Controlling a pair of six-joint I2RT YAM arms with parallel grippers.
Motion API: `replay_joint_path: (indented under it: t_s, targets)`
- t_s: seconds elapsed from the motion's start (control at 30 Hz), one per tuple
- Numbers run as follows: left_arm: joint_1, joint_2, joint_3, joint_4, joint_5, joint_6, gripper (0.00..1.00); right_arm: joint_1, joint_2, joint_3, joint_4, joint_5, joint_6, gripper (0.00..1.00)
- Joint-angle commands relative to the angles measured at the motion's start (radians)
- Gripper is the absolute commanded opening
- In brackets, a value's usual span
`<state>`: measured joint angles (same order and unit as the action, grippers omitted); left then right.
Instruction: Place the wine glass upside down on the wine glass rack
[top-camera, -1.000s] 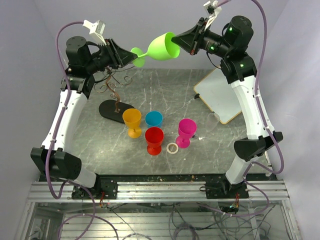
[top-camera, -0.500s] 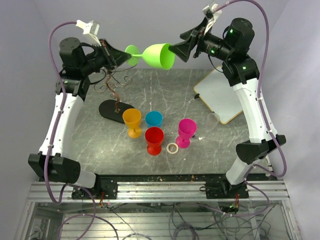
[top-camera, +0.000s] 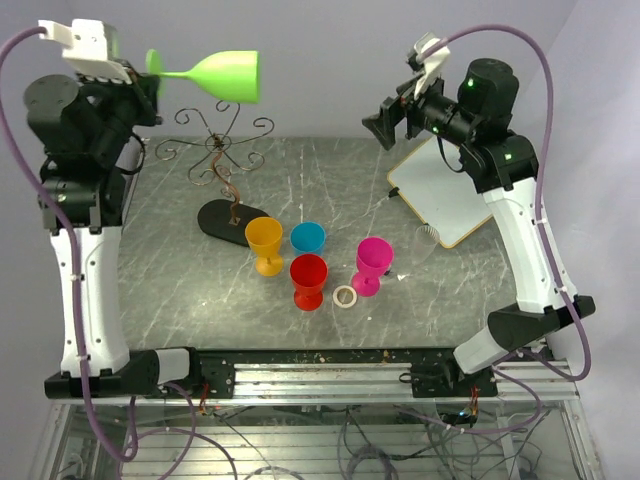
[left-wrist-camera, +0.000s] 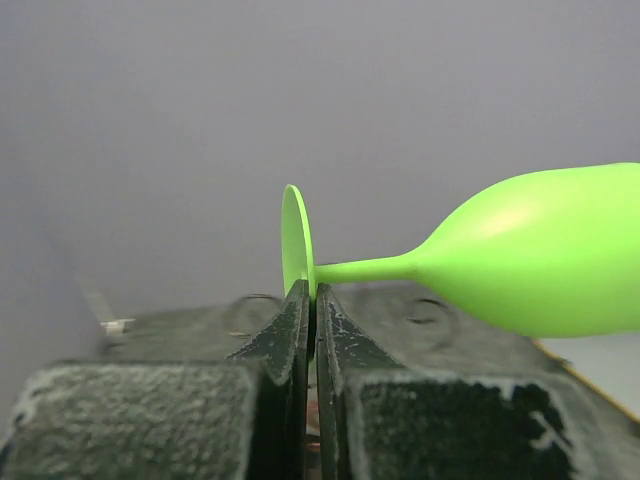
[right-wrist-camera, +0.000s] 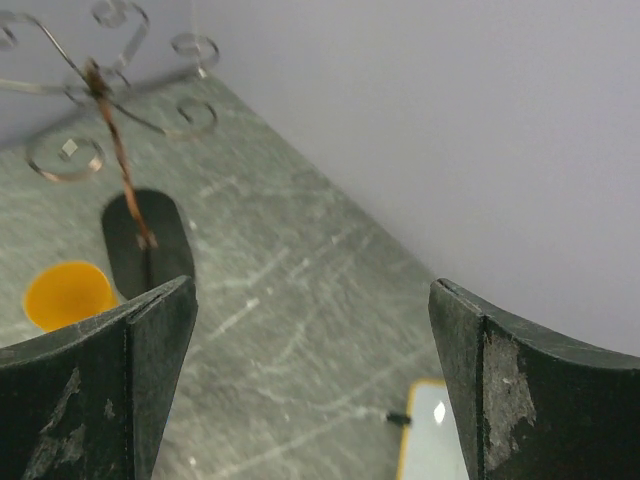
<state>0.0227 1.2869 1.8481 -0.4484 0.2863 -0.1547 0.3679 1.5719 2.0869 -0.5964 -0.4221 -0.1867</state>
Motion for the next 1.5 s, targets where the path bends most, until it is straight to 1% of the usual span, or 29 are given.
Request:
replay_joint_path:
  t_s: [0.0, 0.07, 0.23, 0.37, 0.47, 0.63, 0.7, 0.77, 0.9, 0.97, 1.07, 1.17, 1.27, 1.33, 1.37, 1.47]
  targets:
    - [0.06, -0.036, 0.072, -0.075, -0.302, 0.245, 0.07, -0.001, -0.041, -0.113, -0.074, 0.134, -0.14, 1.0]
    - [0.097, -0.051, 0.077, -0.07, -0.375, 0.323, 0.07, 0.001, -0.057, -0.17, -0.084, 0.17, -0.157, 1.0]
    - [0.181, -0.053, 0.083, -0.054, -0.559, 0.515, 0.07, 0.0, -0.091, -0.267, -0.101, 0.175, -0.179, 1.0]
    - [0.189, -0.019, 0.081, -0.039, -0.685, 0.65, 0.07, 0.0, -0.107, -0.351, -0.073, 0.199, -0.194, 1.0]
    - [0.19, 0.022, 0.065, -0.014, -0.759, 0.739, 0.07, -0.001, -0.118, -0.423, -0.042, 0.185, -0.222, 1.0]
    - [0.188, 0.109, 0.036, 0.036, -0.834, 0.856, 0.07, -0.015, -0.135, -0.543, 0.023, 0.139, -0.253, 1.0]
    - [0.185, 0.123, 0.012, 0.067, -0.83, 0.895, 0.07, -0.022, -0.143, -0.57, 0.034, 0.132, -0.26, 1.0]
    - [0.178, 0.126, -0.026, 0.102, -0.797, 0.953, 0.07, -0.025, -0.153, -0.585, 0.03, 0.128, -0.269, 1.0]
    - [0.139, 0.109, -0.117, 0.131, -0.693, 1.084, 0.07, -0.032, -0.171, -0.612, 0.027, 0.097, -0.267, 1.0]
    - [0.12, 0.102, -0.158, 0.123, -0.619, 1.15, 0.07, -0.032, -0.174, -0.622, 0.027, 0.083, -0.264, 1.0]
    - [0.078, 0.102, -0.176, 0.072, -0.541, 1.252, 0.07, -0.032, -0.174, -0.634, 0.033, 0.076, -0.264, 1.0]
    - [0.03, 0.1, -0.205, 0.057, -0.505, 1.362, 0.07, -0.033, -0.174, -0.645, 0.037, 0.08, -0.268, 1.0]
    - [-0.02, 0.087, -0.26, 0.09, -0.496, 1.46, 0.07, -0.034, -0.175, -0.65, 0.032, 0.07, -0.274, 1.0]
    - [-0.027, 0.084, -0.277, 0.091, -0.467, 1.494, 0.07, -0.033, -0.176, -0.648, 0.027, 0.06, -0.276, 1.0]
    - [-0.053, 0.092, -0.262, 0.065, -0.45, 1.494, 0.07, -0.033, -0.177, -0.648, 0.026, 0.057, -0.275, 0.99]
    - [-0.071, 0.109, -0.221, 0.018, -0.39, 1.485, 0.07, -0.033, -0.18, -0.655, 0.029, 0.055, -0.277, 1.0]
